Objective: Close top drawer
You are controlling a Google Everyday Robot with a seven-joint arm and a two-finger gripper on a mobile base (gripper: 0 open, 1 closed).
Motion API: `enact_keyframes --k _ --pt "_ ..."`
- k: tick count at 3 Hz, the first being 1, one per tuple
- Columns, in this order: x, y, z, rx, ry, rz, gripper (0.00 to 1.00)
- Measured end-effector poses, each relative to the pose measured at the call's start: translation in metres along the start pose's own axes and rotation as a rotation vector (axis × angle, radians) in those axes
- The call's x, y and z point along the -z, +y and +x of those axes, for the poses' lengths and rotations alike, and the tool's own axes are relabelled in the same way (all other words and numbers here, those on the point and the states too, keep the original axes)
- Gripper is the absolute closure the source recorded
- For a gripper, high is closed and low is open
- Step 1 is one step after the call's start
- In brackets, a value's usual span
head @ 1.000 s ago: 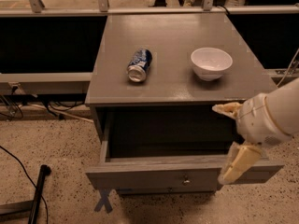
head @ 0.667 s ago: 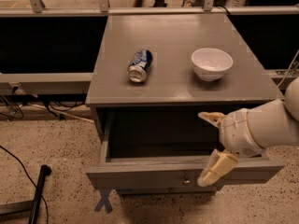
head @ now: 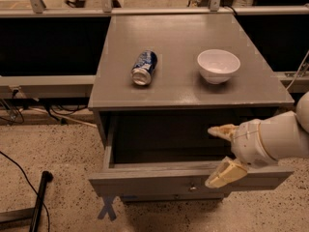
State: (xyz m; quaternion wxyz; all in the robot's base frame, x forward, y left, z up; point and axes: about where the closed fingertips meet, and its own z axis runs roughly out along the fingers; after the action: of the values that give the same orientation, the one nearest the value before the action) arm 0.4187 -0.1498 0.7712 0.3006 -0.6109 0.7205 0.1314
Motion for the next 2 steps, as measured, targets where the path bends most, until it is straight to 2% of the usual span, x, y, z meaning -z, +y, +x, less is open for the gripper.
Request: enact_keyframes --k 1,2 --pt "0.009 0.01 0.023 -0.012 -0.055 -0.001 0.42" --pt "0.015 0.021 0.046 0.038 -0.048 -0.003 0.66"
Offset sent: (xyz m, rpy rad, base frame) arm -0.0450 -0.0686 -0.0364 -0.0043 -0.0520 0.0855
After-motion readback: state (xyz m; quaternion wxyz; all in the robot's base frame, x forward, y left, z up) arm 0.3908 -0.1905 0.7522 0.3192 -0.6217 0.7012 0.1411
